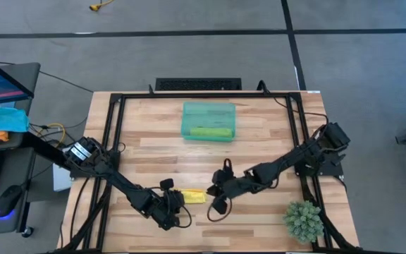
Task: Roll microfiber towels into tight, uniform cylinder then place into a basket
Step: Put the rolled yellow microfiber towel into the green bin
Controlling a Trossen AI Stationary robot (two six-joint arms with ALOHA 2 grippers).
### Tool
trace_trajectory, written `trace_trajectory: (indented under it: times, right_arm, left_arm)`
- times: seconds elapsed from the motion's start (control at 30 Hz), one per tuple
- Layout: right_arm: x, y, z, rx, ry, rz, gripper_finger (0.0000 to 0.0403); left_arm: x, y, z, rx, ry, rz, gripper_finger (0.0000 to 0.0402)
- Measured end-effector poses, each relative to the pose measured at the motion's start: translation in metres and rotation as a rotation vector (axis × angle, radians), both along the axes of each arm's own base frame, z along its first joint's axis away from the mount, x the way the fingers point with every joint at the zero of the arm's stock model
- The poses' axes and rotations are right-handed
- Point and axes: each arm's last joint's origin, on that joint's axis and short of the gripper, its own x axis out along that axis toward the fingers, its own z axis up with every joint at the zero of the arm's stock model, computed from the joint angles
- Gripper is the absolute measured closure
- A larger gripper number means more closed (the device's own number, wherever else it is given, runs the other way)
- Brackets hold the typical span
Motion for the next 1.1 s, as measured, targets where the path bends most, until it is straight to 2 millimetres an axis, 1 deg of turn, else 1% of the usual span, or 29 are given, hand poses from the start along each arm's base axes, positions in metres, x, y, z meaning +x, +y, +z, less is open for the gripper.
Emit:
trace_trajectory:
  times: [0.2, 0.3, 0.4, 0.53, 0.6, 0.73, 0.83, 0.87, 0.9, 0.97, 1.03, 1.07, 1.1]
  right_arm:
    - [0.009, -0.016, 0.002, 0.03, -0.015, 0.054, 0.0325]
    - [0.014, -0.022, 0.005, 0.05, -0.049, 0.053, 0.0326]
    - [0.016, -0.024, 0.007, -0.005, -0.075, 0.096, 0.0317]
    - [0.016, -0.022, 0.007, -0.029, -0.088, 0.124, 0.0278]
    - [0.016, -0.022, 0.008, -0.033, -0.099, 0.131, 0.0247]
    - [0.018, -0.028, 0.008, -0.019, -0.095, 0.099, 0.0187]
    - [0.024, -0.031, -0.002, 0.022, -0.084, 0.057, 0.0155]
    - [0.023, -0.032, -0.006, 0.023, -0.063, 0.05, 0.0149]
    - [0.024, -0.032, -0.007, 0.025, -0.064, 0.047, 0.0145]
    - [0.032, -0.03, -0.014, 0.032, -0.085, 0.045, 0.0142]
    - [0.028, -0.031, -0.028, 0.011, -0.014, 0.046, 0.0141]
    - [0.03, -0.029, -0.031, 0.018, -0.033, 0.05, 0.0141]
    - [0.038, -0.025, -0.032, 0.029, -0.07, 0.054, 0.014]
  left_arm:
    - [0.0, 0.0, 0.0, -0.001, -0.002, 0.002, 0.0288]
    - [0.0, 0.0, 0.0, -0.004, -0.004, 0.008, 0.0288]
    - [0.0, 0.0, 0.0, -0.008, -0.006, 0.015, 0.0288]
    - [0.0, 0.0, 0.0, -0.007, -0.007, 0.015, 0.0288]
    - [0.0, 0.0, 0.0, -0.008, -0.007, 0.015, 0.0288]
    - [0.0, 0.0, 0.0, -0.005, -0.006, 0.012, 0.0288]
    - [0.0, 0.0, 0.0, -0.004, -0.006, 0.011, 0.0288]
    - [0.0, 0.0, 0.0, -0.002, -0.006, 0.008, 0.0288]
    - [0.0, 0.0, 0.001, 0.0, -0.006, 0.006, 0.0288]
    - [0.001, 0.0, 0.001, 0.001, -0.006, 0.003, 0.0288]
    - [0.001, 0.0, 0.001, 0.001, -0.007, 0.003, 0.0288]
    - [0.001, 0.0, 0.001, 0.004, -0.007, 0.004, 0.0288]
    - [0.0, 0.0, 0.001, 0.005, -0.005, 0.003, 0.0288]
